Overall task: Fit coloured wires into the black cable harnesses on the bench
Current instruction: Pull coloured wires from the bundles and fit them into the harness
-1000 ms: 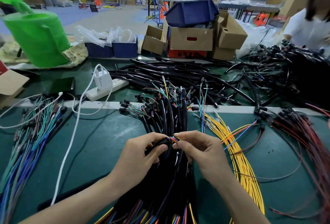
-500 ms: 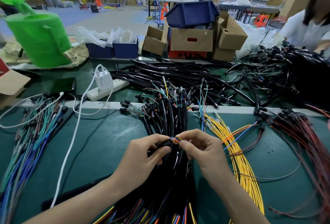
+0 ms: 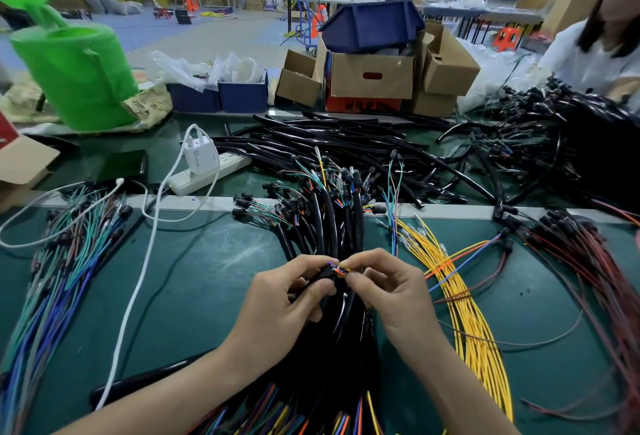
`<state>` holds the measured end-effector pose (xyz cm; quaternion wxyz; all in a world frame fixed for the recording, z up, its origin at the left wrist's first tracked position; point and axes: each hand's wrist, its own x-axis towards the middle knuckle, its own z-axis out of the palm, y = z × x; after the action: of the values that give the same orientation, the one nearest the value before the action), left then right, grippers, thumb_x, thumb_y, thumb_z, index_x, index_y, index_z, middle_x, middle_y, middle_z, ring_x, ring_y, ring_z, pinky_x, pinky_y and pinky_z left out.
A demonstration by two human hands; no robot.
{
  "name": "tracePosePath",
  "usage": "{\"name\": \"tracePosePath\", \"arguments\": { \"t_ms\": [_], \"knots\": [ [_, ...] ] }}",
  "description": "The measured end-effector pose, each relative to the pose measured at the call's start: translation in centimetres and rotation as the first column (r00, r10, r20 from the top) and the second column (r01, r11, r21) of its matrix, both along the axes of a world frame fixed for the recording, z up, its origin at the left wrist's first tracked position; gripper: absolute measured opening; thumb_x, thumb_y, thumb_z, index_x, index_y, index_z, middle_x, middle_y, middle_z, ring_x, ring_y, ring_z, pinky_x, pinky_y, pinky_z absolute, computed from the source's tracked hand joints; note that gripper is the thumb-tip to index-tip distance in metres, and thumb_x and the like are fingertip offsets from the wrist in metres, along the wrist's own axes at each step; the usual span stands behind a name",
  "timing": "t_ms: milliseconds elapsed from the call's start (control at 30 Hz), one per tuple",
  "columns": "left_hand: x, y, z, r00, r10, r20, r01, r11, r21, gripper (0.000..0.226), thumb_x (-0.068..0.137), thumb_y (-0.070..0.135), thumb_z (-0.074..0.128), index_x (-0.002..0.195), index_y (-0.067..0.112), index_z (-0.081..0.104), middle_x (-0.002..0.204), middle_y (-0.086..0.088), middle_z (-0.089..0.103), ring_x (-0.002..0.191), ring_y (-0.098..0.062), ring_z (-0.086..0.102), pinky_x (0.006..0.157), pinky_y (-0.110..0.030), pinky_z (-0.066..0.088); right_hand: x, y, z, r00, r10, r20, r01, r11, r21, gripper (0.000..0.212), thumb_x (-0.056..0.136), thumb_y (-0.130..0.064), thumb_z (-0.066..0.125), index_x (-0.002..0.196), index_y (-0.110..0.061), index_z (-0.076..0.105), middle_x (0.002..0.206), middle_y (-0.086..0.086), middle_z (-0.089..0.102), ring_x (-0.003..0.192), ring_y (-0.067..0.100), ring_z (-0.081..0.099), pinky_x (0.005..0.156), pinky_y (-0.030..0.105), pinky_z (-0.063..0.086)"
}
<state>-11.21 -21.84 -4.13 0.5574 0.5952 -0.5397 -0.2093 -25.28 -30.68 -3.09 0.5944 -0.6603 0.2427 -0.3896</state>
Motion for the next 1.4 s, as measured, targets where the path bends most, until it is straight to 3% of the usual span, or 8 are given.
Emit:
{"name": "tracePosePath", "arguments": {
  "t_ms": [200,300,400,567,933,1233,1300,1400],
  "knots": [
    [0.3,0.0,0.1,0.991,0.016,0.136,-0.014,1.0,-0.016,0.043,0.086,0.005,0.064,0.099,0.045,0.067,0.072,0.014,0.068,0.049,-0.001,0.054,0.054,-0.015,0.046,-0.1,0.0,0.4,0.998,-0.005,-0.068,0.0,0.997,-0.075,0.024,0.08,0.012,0.062,0.076,-0.01,0.07,0.058,-0.009,0.061,0.053,-0.002,0.047,0.056,0.01,0.037],
    [0.5,0.0,0.3,0.961,0.024,0.276,-0.01,0.999,-0.051,0.032,0.083,0.007,0.066,0.106,0.029,0.07,0.074,0.026,0.064,0.06,0.009,0.056,0.063,-0.005,0.041,-0.1,-0.1,0.3,0.995,-0.015,-0.101,0.007,0.997,-0.073,0.028,0.079,0.011,0.064,0.074,-0.015,0.072,0.065,0.0,0.066,0.06,0.006,0.053,0.061,0.019,0.043],
    [0.5,0.1,0.5,0.931,0.031,0.363,-0.008,0.998,-0.065,0.029,0.081,0.012,0.064,0.109,0.019,0.07,0.082,0.03,0.061,0.074,0.012,0.059,0.072,-0.004,0.041,-0.2,-0.1,0.4,0.993,-0.007,-0.121,-0.002,0.997,-0.077,0.026,0.079,0.01,0.064,0.074,-0.014,0.072,0.069,0.007,0.067,0.063,0.014,0.055,0.063,0.025,0.044],
    [0.8,0.1,0.4,0.929,0.03,0.369,-0.025,1.0,-0.018,0.028,0.081,0.008,0.071,0.107,0.018,0.072,0.082,0.024,0.064,0.077,0.011,0.06,0.073,-0.003,0.039,-0.5,-0.5,0.8,0.995,0.007,-0.097,-0.013,0.997,-0.07,0.031,0.079,0.015,0.059,0.071,-0.013,0.069,0.056,-0.007,0.058,0.052,0.0,0.045,0.054,0.011,0.035],
    [1.2,0.2,0.7,0.927,-0.077,0.367,0.055,0.996,0.071,0.03,0.083,0.016,0.069,0.112,0.024,0.07,0.083,0.018,0.063,0.078,0.004,0.061,0.073,-0.006,0.04,-0.7,-0.7,0.9,0.98,0.034,-0.194,-0.057,0.992,-0.112,0.021,0.078,0.01,0.062,0.07,-0.009,0.068,0.051,-0.008,0.05,0.047,0.001,0.038,0.05,0.012,0.031],
    [0.8,0.4,0.8,0.934,-0.055,0.353,0.035,0.997,0.063,0.031,0.082,0.015,0.071,0.111,0.028,0.07,0.078,0.019,0.063,0.075,0.003,0.06,0.069,-0.006,0.039,-0.8,-0.5,0.8,0.976,0.02,-0.215,-0.051,0.989,-0.139,0.021,0.079,0.008,0.062,0.071,-0.01,0.067,0.051,-0.007,0.048,0.048,0.005,0.037,0.048,0.015,0.03],
    [0.8,0.4,0.9,0.933,-0.052,0.357,0.029,0.997,0.068,0.031,0.082,0.014,0.071,0.11,0.026,0.071,0.078,0.02,0.062,0.074,0.004,0.059,0.069,-0.006,0.039,-0.7,-0.5,0.6,0.968,-0.023,-0.25,-0.029,0.979,-0.201,0.021,0.078,0.006,0.063,0.071,-0.014,0.067,0.051,-0.009,0.049,0.047,0.004,0.039,0.049,0.015,0.031],
    [0.9,0.3,0.9,0.921,-0.056,0.385,0.021,0.995,0.093,0.031,0.083,0.014,0.071,0.111,0.026,0.071,0.077,0.023,0.06,0.074,0.007,0.058,0.068,-0.005,0.038,-0.6,-0.2,0.3,0.937,-0.167,-0.306,0.019,0.9,-0.435,0.012,0.074,-0.004,0.066,0.074,-0.016,0.067,0.06,-0.011,0.057,0.054,0.007,0.05,0.053,0.023,0.041]
  ]
}}
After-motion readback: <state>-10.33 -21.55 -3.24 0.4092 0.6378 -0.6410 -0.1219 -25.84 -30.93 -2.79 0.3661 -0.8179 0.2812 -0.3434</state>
